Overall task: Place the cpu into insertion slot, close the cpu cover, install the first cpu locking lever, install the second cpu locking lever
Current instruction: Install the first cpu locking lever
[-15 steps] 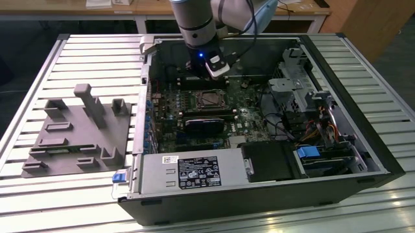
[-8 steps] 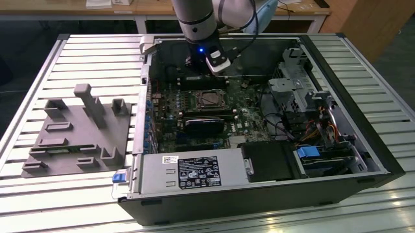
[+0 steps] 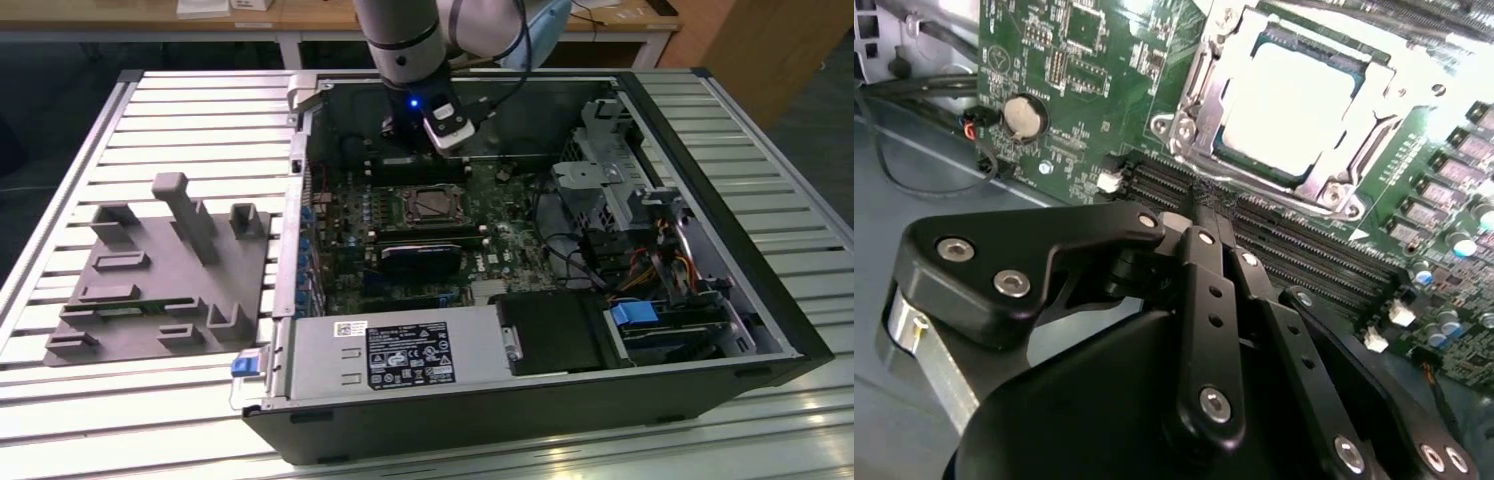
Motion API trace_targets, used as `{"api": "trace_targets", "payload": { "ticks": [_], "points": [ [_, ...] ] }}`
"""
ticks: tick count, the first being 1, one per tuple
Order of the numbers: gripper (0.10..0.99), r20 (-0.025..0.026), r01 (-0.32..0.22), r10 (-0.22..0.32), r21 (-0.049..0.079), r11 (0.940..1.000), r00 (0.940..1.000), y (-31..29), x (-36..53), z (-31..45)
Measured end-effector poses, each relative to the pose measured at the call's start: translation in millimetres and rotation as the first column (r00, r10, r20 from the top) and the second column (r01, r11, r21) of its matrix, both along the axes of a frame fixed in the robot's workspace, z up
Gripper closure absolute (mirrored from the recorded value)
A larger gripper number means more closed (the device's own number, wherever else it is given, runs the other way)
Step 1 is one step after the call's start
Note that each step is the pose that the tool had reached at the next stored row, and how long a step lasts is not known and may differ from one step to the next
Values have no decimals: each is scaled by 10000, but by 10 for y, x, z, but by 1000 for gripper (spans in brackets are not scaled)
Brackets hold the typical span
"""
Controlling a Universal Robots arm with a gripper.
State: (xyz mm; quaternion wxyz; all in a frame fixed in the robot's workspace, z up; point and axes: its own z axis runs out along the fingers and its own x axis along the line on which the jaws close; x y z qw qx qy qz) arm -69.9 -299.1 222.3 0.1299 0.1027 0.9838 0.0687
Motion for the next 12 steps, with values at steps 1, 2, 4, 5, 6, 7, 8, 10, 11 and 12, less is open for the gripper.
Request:
{"api": "trace_targets", "payload": {
  "ticks": [1, 2, 4, 5, 6, 7, 8, 10, 11, 12],
  "points": [
    [984, -15, 0, -1, -95, 10000, 10000, 1, 0, -2],
    [984, -40, 1, -1, -188, 9998, 10000, 1, 1, -4],
    [984, -140, -3, -1, -294, 9996, 9999, 1, 9, -7],
    [984, -222, -5, -3, -344, 9994, 9998, 1, 18, -7],
    [984, -324, -7, -6, -379, 9993, 9995, 1, 29, -8],
    [984, -446, -11, -8, -409, 9992, 9990, 2, 40, -9],
    [984, -586, -16, -10, -437, 9990, 9983, 2, 49, -9],
    [984, -903, -25, -19, -490, 9988, 9959, 2, 67, -9],
    [984, -1057, -31, -23, -512, 9987, 9944, 2, 75, -10],
    [984, -1206, -38, -27, -539, 9985, 9927, 2, 83, -10]
  ]
}}
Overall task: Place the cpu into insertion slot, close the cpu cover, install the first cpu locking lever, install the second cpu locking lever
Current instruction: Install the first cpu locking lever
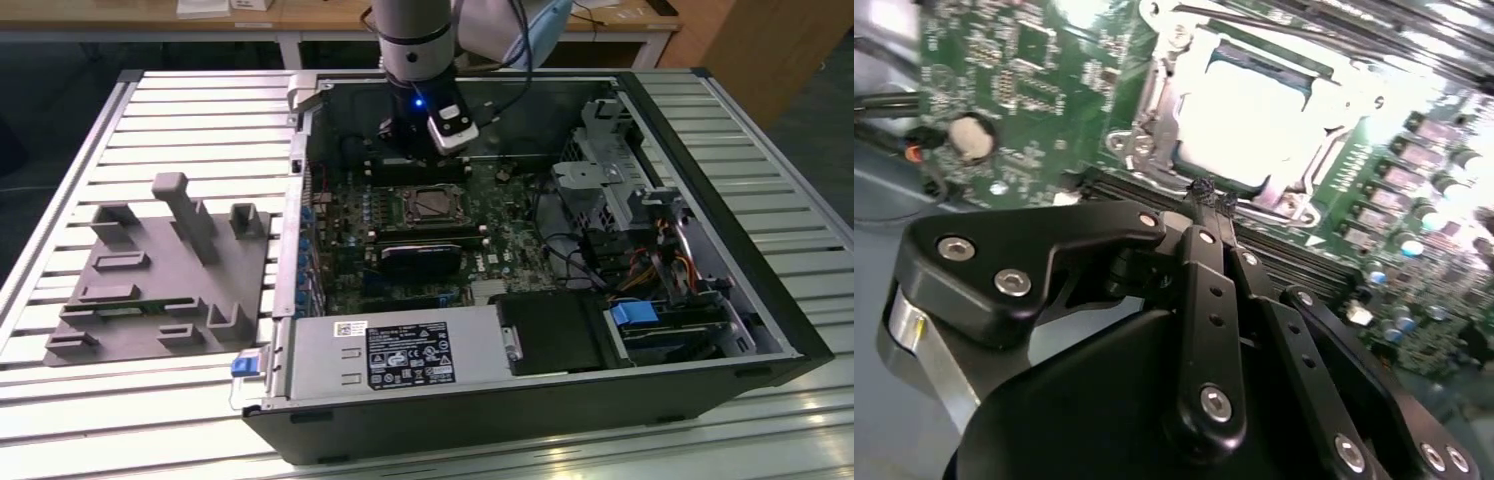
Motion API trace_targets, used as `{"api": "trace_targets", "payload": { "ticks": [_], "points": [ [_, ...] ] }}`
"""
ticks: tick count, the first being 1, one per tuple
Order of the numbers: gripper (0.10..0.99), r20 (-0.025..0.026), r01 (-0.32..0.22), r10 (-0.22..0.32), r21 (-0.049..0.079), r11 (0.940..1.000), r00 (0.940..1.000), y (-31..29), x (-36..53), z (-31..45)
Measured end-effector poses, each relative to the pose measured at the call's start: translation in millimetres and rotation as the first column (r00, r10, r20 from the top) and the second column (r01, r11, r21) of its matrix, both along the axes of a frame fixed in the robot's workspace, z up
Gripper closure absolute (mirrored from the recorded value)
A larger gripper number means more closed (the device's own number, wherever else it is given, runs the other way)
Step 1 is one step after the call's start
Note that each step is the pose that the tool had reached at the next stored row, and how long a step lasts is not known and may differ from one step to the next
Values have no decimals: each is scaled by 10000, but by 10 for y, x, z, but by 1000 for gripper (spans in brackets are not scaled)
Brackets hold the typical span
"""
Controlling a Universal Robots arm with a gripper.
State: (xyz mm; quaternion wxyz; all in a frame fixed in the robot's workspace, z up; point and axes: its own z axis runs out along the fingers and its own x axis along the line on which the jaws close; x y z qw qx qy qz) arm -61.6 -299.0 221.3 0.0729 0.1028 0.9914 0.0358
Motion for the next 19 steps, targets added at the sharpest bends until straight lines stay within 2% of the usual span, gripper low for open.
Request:
{"api": "trace_targets", "payload": {
  "ticks": [1, 2, 3, 4, 6, 10, 19],
  "points": [
    [984, -134, 2, -2, -26, 10000, 9999, 0, 8, 0],
    [984, -227, 8, -10, -52, 10000, 9997, 0, 15, -1],
    [984, -274, 20, -22, -75, 10000, 9996, 0, 23, -2],
    [984, -298, 34, -37, -90, 10000, 9995, -1, 31, -3],
    [984, -318, 58, -61, -100, 9999, 9995, -8, 44, -2],
    [984, -324, 86, -89, -101, 9999, 9994, -43, 58, -3],
    [984, -324, 94, -97, -101, 9999, 9994, -163, 63, -6]
  ]
}}
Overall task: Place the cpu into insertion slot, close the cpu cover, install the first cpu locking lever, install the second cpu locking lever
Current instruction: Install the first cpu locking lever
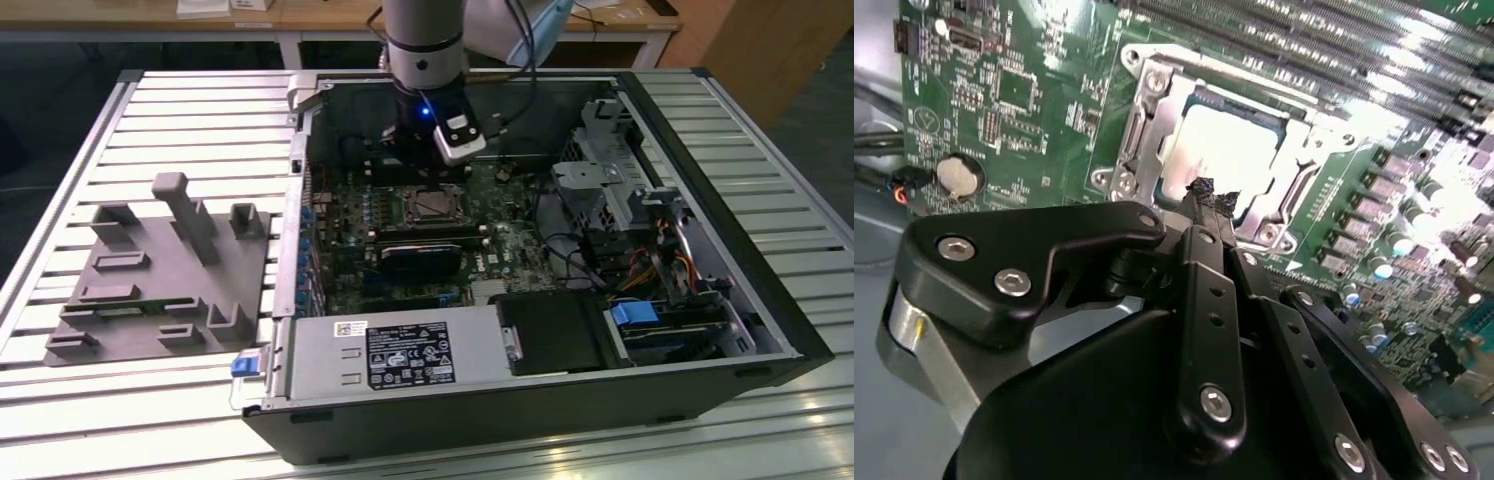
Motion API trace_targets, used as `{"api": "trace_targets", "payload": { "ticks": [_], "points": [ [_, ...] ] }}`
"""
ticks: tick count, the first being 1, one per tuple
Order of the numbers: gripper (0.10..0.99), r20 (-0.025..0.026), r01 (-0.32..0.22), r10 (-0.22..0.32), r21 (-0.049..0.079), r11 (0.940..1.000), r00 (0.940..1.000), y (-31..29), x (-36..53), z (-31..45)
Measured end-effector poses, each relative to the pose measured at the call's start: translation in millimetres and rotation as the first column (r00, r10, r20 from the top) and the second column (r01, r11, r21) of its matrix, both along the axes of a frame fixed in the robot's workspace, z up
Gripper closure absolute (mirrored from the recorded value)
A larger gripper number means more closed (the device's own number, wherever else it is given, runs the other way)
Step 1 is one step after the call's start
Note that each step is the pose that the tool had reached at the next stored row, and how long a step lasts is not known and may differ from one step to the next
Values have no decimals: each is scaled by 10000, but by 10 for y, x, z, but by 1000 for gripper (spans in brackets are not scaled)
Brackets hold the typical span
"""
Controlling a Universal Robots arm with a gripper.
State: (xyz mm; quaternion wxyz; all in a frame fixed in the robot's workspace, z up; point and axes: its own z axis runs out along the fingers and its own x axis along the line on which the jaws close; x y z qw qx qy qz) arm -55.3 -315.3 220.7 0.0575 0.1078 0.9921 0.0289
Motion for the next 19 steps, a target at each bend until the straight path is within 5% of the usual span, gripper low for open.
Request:
{"api": "trace_targets", "payload": {
  "ticks": [11, 16, 19],
  "points": [
    [984, -14, 3, -3, -52, 10000, 10000, -95, 5, -5],
    [984, -71, 1, -5, -523, 9986, 10000, -95, 7, -11],
    [984, -107, -3, -5, -676, 9977, 9999, -96, 12, -14]
  ]
}}
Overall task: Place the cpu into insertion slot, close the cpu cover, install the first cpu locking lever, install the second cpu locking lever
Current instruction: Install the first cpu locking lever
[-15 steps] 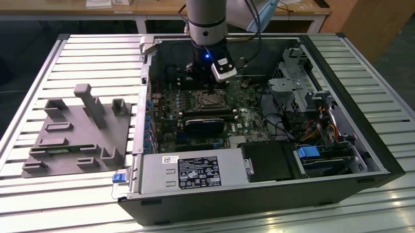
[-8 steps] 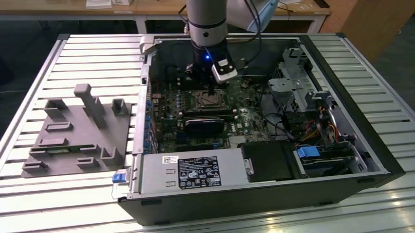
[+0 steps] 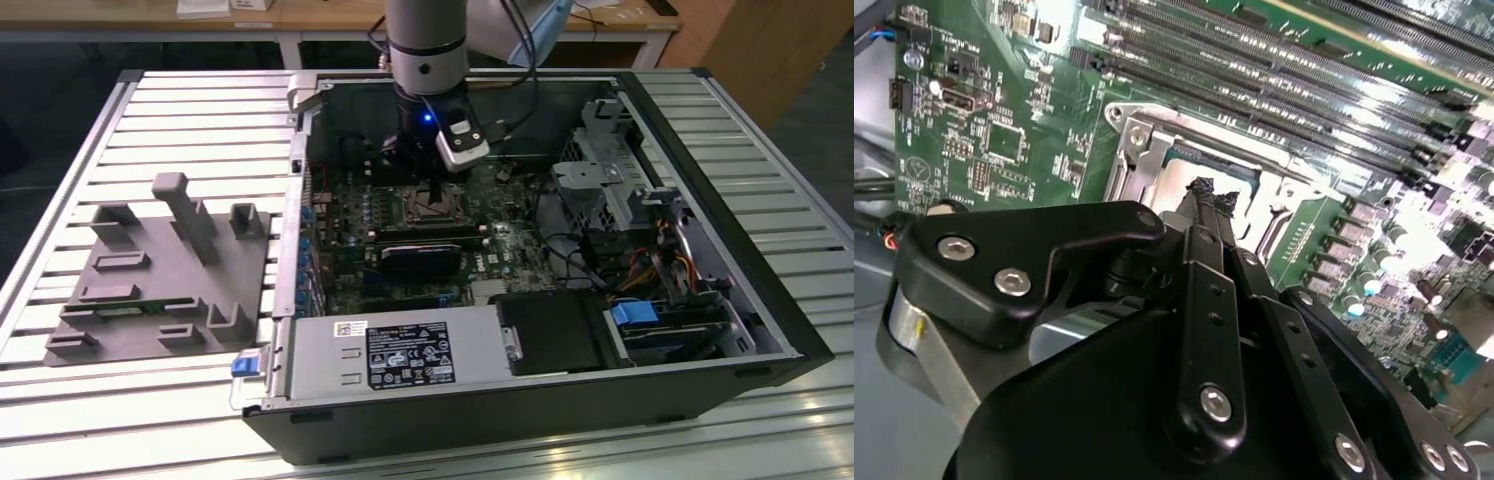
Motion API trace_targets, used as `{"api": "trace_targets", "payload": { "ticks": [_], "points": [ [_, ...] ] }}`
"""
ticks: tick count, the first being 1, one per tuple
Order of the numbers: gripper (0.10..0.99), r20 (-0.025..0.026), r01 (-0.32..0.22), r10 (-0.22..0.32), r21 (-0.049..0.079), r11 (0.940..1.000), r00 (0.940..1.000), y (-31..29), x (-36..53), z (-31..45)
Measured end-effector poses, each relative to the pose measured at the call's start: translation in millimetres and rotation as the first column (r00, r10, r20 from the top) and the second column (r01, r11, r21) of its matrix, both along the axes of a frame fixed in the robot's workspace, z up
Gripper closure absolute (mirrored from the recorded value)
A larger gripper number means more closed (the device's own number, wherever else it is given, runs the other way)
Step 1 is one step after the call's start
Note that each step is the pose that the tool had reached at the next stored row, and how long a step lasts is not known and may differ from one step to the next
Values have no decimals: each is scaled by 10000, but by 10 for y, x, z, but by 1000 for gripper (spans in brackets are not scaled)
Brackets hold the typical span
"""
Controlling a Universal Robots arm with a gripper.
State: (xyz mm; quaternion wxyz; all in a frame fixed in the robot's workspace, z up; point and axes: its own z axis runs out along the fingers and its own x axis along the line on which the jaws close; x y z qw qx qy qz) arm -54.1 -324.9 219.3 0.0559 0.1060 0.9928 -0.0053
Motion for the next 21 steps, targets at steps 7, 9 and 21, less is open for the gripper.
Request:
{"api": "trace_targets", "payload": {
  "ticks": [7, 9, 21],
  "points": [
    [984, -15, 1, -2, -70, 10000, 10000, -7, 4, 0],
    [984, -14, 1, -1, -73, 10000, 10000, -7, 4, 1],
    [984, -15, 1, -2, -185, 9998, 10000, -7, 4, 112]
  ]
}}
